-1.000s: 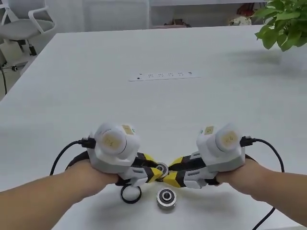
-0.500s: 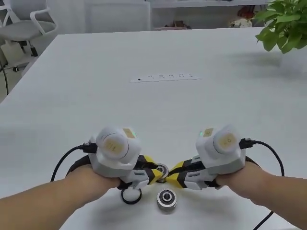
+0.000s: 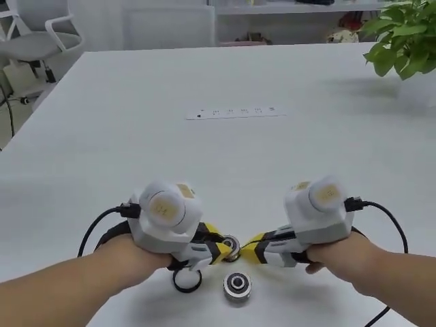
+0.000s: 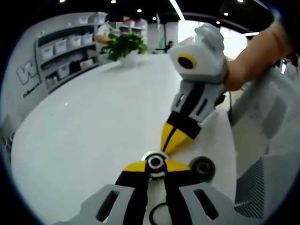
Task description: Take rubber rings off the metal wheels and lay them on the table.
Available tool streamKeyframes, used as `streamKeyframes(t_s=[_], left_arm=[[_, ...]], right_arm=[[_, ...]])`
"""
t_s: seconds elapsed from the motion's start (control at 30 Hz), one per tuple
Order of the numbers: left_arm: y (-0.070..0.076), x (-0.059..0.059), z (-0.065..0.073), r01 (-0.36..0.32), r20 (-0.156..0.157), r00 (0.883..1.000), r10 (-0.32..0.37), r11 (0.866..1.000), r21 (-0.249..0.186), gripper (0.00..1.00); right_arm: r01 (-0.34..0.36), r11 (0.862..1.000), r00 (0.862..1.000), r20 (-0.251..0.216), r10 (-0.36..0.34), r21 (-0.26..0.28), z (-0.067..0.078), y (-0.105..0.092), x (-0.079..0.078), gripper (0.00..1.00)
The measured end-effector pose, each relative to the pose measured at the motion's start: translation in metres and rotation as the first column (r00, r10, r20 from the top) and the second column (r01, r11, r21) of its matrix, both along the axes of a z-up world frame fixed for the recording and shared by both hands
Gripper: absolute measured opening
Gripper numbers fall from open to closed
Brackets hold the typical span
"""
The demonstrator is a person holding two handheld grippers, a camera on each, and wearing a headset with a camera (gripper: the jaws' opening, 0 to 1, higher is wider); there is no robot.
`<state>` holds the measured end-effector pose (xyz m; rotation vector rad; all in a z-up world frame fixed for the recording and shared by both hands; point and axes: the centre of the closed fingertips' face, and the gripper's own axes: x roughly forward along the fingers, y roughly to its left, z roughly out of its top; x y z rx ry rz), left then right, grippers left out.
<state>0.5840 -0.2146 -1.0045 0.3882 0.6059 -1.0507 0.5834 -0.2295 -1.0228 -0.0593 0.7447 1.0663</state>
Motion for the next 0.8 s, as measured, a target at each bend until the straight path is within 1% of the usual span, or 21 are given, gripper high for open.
streamKeyframes(t_s=[0.07,0.13,0.2,0.4,0.43,0.63,0.7,0.8], left_arm=[[0.000,0.000,0.000,0.000,0.000,1.000,0.000,1.000,0.002,0.12],[0.000,0.000,0.000,-0.004,-0.001,1.000,0.004,1.000,0.005,0.12],[0.000,0.000,0.000,-0.005,-0.001,1.000,0.005,1.000,0.008,0.12],[0.000,0.000,0.000,-0.009,-0.003,1.000,0.009,1.000,0.015,0.12],[0.000,0.000,0.000,-0.010,-0.003,1.000,0.010,1.000,0.016,0.12],[0.000,-0.001,0.000,-0.019,0.002,1.000,0.019,1.000,0.017,0.12],[0.000,-0.001,0.000,-0.020,0.003,1.000,0.020,1.000,0.019,0.12],[0.000,-0.001,0.000,-0.024,0.006,1.000,0.024,0.999,0.022,0.12]], right_arm=[[0.019,1.000,1.000,-0.020,-0.019,0.022,0.002,-0.001,0.001,0.00],[0.029,0.999,0.999,-0.029,-0.028,0.034,0.003,-0.002,0.001,0.00],[0.063,0.996,0.997,-0.057,-0.059,0.070,0.006,-0.002,0.004,0.00],[0.105,0.985,0.991,-0.103,-0.091,0.137,0.014,0.000,0.004,0.00],[0.104,0.986,0.991,-0.102,-0.091,0.133,0.013,0.000,0.004,0.00],[0.102,0.983,0.990,-0.110,-0.086,0.153,0.016,0.002,0.002,0.00],[0.096,0.984,0.991,-0.104,-0.081,0.150,0.016,0.003,0.002,0.00],[0.097,0.983,0.991,-0.109,-0.080,0.156,0.017,0.003,0.002,0.00]])
